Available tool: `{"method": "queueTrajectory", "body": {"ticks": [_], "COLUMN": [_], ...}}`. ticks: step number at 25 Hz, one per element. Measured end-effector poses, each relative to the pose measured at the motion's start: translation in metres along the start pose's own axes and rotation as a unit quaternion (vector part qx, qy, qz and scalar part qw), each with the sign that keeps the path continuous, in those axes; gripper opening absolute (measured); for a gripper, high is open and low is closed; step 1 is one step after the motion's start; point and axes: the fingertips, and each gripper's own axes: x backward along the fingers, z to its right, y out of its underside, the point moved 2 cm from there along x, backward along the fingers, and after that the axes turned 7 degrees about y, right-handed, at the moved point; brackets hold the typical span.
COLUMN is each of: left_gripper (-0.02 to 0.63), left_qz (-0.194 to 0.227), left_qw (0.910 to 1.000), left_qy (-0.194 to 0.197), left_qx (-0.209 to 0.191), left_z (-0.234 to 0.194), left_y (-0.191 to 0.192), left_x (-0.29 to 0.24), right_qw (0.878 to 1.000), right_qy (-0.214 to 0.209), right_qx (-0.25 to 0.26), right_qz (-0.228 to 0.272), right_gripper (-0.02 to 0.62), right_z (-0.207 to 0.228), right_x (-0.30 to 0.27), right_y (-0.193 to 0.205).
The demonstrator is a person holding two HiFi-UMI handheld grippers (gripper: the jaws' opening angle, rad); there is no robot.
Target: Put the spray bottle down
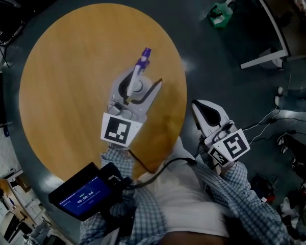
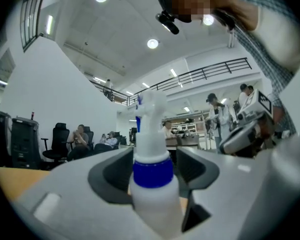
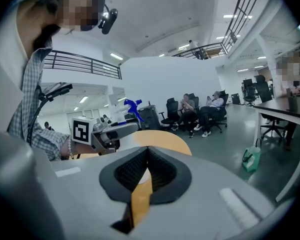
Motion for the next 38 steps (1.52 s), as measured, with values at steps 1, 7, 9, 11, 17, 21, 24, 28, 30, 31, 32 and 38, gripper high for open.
{"method": "queueTrajectory", "body": {"ticks": [1,7,9,11,17,21,24,28,30,31,32,38], "left_gripper": [0.266,0.367,0.368,0.368,0.368,0.266,0.107,0.002,0.002,0.002,0.002,0.002], "left_qz": [0.000,-0.012,-0.018,-0.027,-0.041,-0.026,-0.015,-0.019,-0.023,-0.025,-0.025,-0.034], "left_qw": [1.0000,0.9997,0.9997,0.9996,0.9987,0.9987,0.9991,0.9993,0.9993,0.9992,0.9992,0.9989], "left_qy": [0.003,0.017,0.009,0.000,-0.031,-0.040,-0.029,-0.025,-0.023,-0.023,-0.023,-0.025], "left_qx": [0.000,-0.010,-0.010,-0.007,0.001,0.019,0.029,0.022,0.020,0.021,0.022,0.022], "left_z": [0.001,0.007,0.005,0.003,0.010,0.021,0.040,0.066,0.074,0.076,0.077,0.077], "left_y": [0.001,0.008,0.013,0.020,0.021,0.010,-0.003,-0.020,-0.020,-0.018,-0.016,-0.008], "left_x": [0.000,-0.005,-0.002,0.004,0.041,0.066,0.086,0.109,0.121,0.124,0.124,0.120], "right_qw": [1.000,1.000,1.000,1.000,1.000,0.999,0.999,0.998,0.998,0.997,0.997,0.997], "right_qy": [0.001,0.005,0.003,0.001,-0.005,-0.012,-0.020,-0.028,-0.032,-0.034,-0.035,-0.050], "right_qx": [0.001,0.002,0.002,0.004,0.009,0.014,0.019,0.022,0.024,0.024,0.023,0.033], "right_qz": [0.000,0.005,0.004,0.004,0.016,0.033,0.040,0.051,0.057,0.058,0.058,0.056], "right_gripper": [0.003,0.003,0.003,0.003,0.003,0.003,0.003,0.003,0.003,0.003,0.003,0.002], "right_z": [0.000,0.003,0.004,0.006,0.000,-0.014,-0.033,-0.057,-0.070,-0.073,-0.072,-0.072], "right_x": [0.000,0.001,0.000,-0.002,0.006,0.007,0.016,0.033,0.036,0.035,0.033,0.020], "right_y": [0.000,0.000,0.001,0.002,-0.003,-0.012,-0.018,-0.027,-0.024,-0.022,-0.020,-0.016]}}
